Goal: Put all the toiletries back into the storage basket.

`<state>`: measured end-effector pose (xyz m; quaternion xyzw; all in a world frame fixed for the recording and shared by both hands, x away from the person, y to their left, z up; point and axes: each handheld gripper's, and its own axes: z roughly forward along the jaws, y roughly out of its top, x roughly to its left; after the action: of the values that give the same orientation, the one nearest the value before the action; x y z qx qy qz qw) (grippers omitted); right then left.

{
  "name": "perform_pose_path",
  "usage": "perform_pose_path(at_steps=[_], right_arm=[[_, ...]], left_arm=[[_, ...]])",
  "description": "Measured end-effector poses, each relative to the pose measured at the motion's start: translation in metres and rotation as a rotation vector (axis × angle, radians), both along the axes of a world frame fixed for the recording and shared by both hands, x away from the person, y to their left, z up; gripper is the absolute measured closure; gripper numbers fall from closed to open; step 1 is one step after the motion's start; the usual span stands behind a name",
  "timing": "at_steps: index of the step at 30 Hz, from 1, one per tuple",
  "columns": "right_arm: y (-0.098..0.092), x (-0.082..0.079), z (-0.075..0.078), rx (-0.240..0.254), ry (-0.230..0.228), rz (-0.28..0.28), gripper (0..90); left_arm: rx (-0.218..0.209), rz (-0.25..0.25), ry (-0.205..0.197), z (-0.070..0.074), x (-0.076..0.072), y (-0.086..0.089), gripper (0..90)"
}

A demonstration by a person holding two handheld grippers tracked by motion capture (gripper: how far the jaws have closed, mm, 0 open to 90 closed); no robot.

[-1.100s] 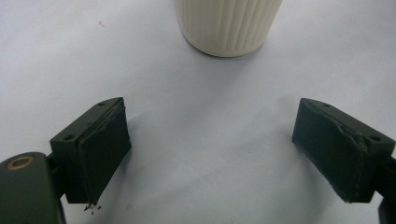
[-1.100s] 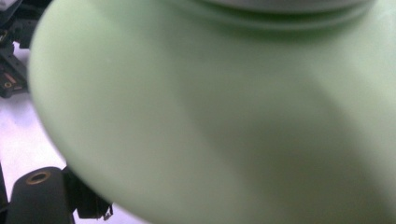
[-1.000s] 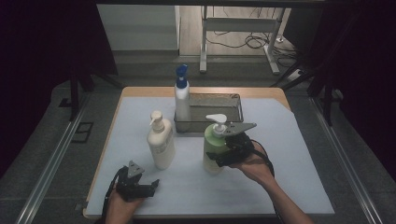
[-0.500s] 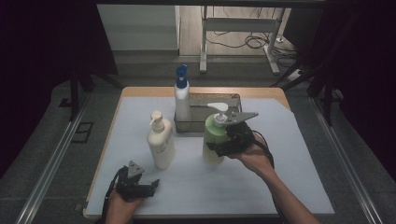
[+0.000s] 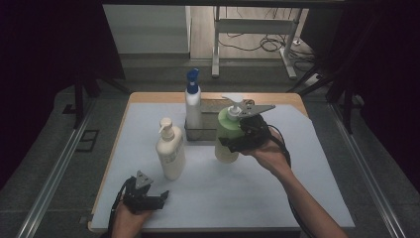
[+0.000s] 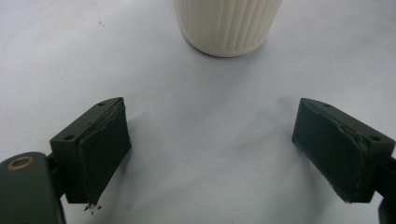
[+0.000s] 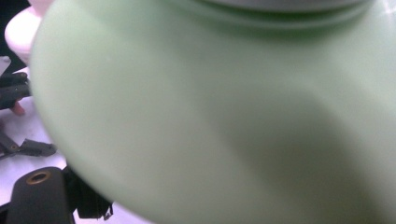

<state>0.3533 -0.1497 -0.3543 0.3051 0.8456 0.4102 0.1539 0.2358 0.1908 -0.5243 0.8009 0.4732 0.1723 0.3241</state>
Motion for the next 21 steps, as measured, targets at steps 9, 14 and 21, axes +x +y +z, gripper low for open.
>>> perform_pose_path(at_steps=[9,14,21], right_arm=[[0.005,0.013,0.014,0.0,-0.024,-0.023,12.4],[0.008,0.022,0.017,0.001,-0.029,-0.043,12.4],[0.011,0.035,0.021,0.006,-0.034,-0.078,12.4]], left_arm=[[0.001,0.0,-0.001,0.0,0.0,0.0,10.6],[0.002,-0.002,0.001,0.0,0.0,0.0,10.6],[0.002,-0.002,0.002,0.0,0.0,0.0,10.7]])
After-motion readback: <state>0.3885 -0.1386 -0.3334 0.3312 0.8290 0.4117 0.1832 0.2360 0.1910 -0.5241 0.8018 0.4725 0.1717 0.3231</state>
